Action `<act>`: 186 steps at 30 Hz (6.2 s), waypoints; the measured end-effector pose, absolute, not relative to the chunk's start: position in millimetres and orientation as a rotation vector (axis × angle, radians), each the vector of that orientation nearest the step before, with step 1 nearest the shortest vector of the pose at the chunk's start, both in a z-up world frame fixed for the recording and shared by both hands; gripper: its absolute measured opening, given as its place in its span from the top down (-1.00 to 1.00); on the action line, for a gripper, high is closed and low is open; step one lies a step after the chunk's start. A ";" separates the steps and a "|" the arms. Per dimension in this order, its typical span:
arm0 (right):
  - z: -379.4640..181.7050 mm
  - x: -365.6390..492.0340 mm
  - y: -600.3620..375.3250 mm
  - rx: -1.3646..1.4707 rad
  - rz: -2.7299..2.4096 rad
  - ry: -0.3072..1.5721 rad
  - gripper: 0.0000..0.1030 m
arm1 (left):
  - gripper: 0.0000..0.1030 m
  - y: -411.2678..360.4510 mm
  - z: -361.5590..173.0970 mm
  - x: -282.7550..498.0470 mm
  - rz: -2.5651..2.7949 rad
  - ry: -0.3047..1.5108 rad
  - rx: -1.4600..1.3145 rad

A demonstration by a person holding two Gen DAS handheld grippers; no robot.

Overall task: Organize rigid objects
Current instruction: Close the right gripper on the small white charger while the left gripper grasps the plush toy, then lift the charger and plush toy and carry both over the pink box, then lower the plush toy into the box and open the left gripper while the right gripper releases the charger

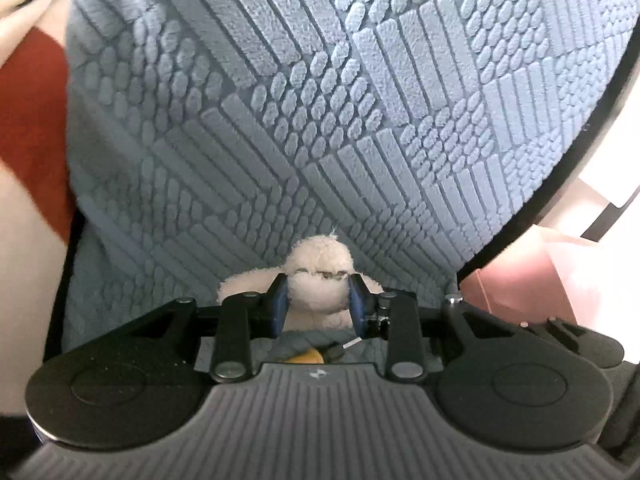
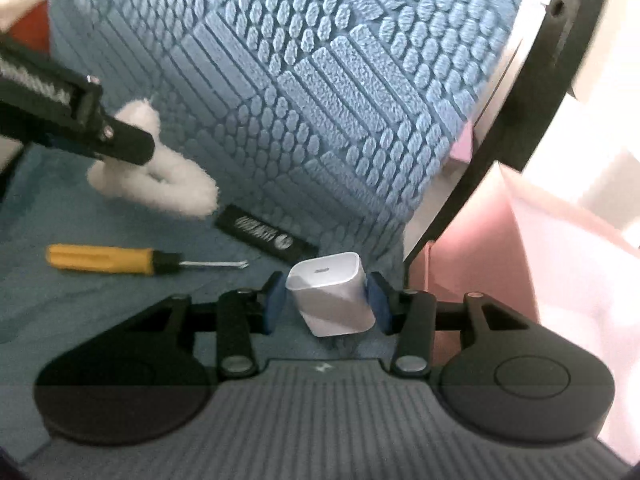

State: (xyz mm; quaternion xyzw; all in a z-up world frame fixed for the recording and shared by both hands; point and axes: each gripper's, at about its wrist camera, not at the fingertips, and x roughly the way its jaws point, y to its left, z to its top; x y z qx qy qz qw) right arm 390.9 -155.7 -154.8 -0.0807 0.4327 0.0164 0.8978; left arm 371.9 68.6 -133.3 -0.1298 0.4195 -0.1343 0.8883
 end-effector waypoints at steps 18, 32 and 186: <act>-121.0 267.0 -146.4 -0.028 0.164 0.960 0.08 | 0.30 48.4 -159.0 272.6 -0.278 0.888 -0.262; -118.9 211.8 -137.8 -0.011 0.171 0.986 0.09 | 0.29 38.1 -169.2 210.9 -0.235 0.908 -0.307; -98.1 185.8 -409.8 0.261 -0.163 1.010 0.15 | 0.14 -246.1 -104.0 254.1 -0.539 1.064 -0.139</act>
